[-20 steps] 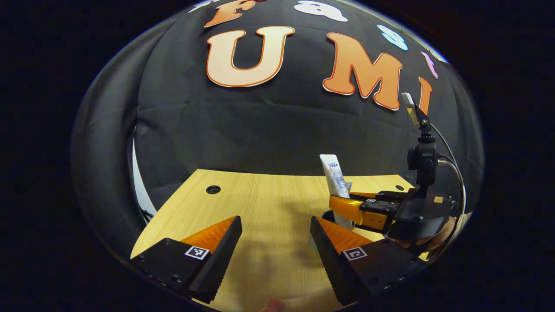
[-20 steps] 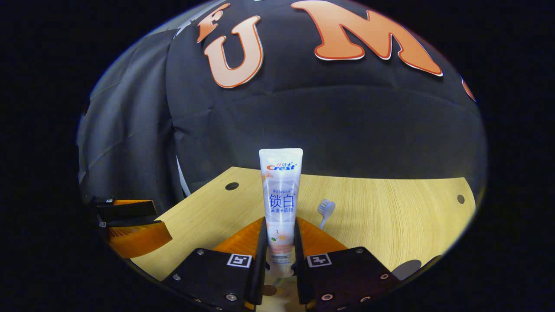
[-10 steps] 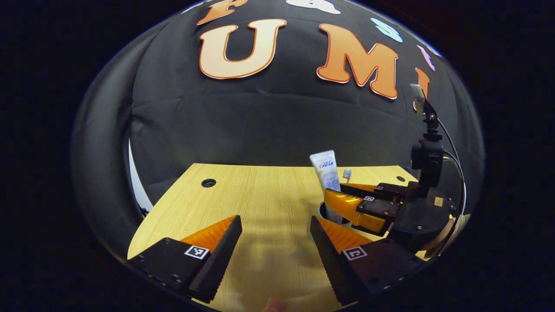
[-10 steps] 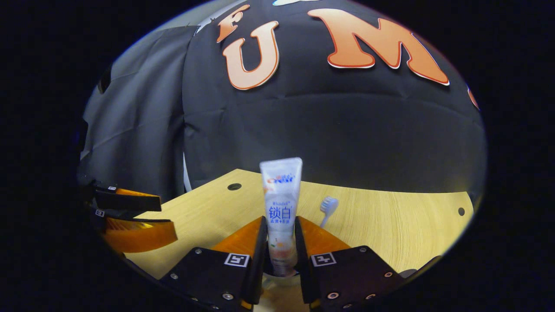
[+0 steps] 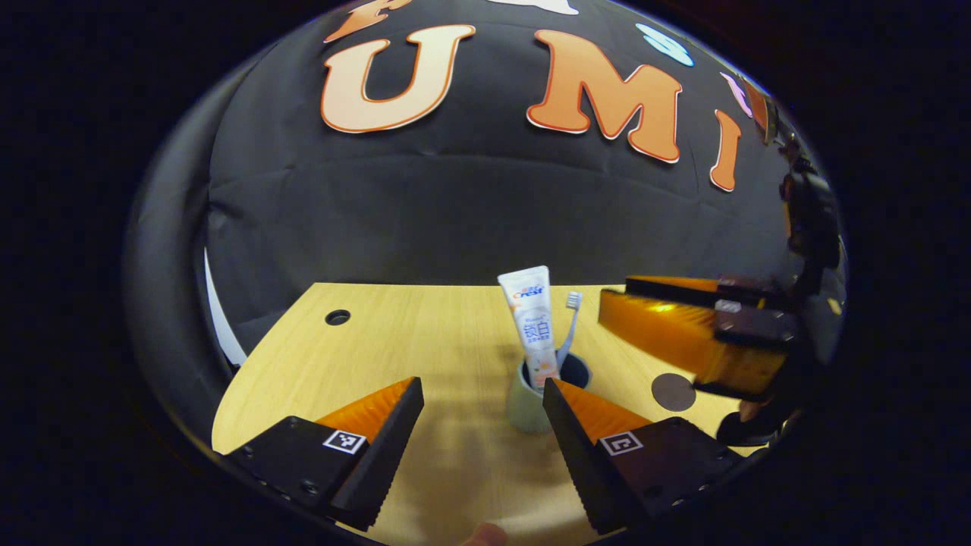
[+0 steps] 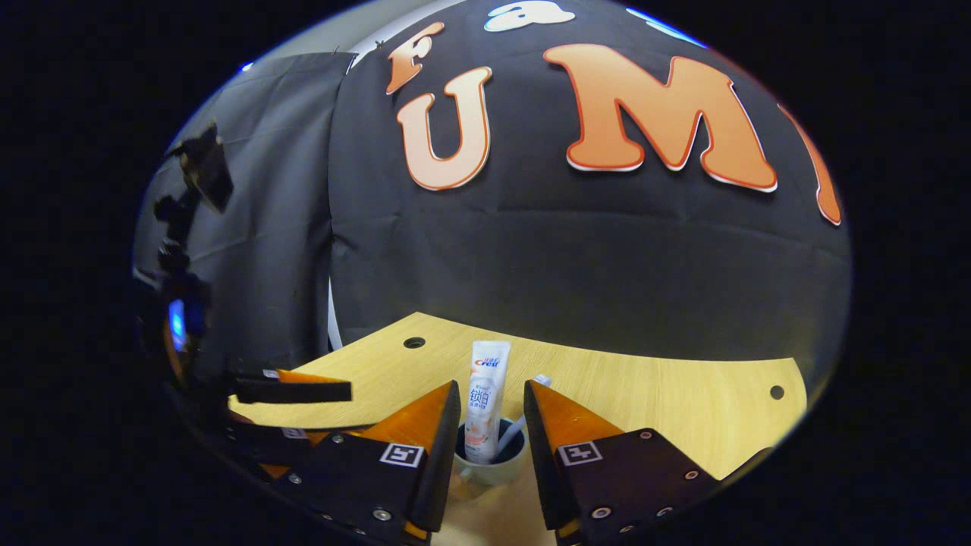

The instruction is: Put the toothbrush and toothpaste on the desktop into the cup, then pick up the cup and place it on the coaster on the desktop.

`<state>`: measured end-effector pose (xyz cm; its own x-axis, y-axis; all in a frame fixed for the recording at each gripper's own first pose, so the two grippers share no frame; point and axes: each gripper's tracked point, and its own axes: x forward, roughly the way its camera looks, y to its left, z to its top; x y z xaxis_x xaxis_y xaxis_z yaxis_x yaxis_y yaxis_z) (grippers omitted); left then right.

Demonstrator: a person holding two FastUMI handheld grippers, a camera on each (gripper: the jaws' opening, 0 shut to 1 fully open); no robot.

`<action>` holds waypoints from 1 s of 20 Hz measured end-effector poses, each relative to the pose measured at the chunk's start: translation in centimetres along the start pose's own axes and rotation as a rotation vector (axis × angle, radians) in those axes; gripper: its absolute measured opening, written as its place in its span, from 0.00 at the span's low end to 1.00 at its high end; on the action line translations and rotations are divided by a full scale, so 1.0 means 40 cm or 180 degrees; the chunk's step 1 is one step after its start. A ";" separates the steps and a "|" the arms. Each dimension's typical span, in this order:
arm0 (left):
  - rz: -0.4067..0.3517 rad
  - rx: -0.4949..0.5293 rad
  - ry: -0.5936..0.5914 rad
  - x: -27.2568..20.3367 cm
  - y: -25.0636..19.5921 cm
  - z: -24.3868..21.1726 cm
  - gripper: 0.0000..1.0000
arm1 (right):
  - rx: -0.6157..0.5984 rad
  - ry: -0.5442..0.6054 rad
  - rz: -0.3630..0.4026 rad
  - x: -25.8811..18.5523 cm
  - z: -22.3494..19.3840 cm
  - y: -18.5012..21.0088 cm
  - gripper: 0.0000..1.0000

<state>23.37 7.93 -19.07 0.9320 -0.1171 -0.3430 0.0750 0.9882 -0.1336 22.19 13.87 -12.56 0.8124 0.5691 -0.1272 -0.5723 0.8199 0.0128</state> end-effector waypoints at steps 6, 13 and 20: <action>-0.0226 -0.0126 0.0443 0.026 -0.102 -0.049 0.96 | 0.0111 -0.0257 -0.0296 -0.171 0.144 -0.079 0.59; -0.0131 -0.0227 0.0984 0.057 -0.147 -0.087 0.99 | 0.0142 -0.0283 -0.0647 -0.385 0.172 -0.170 0.86; -0.0053 -0.0486 0.1631 0.120 -0.183 -0.156 0.96 | 0.0583 -0.0261 -0.1022 -0.611 0.149 -0.239 0.94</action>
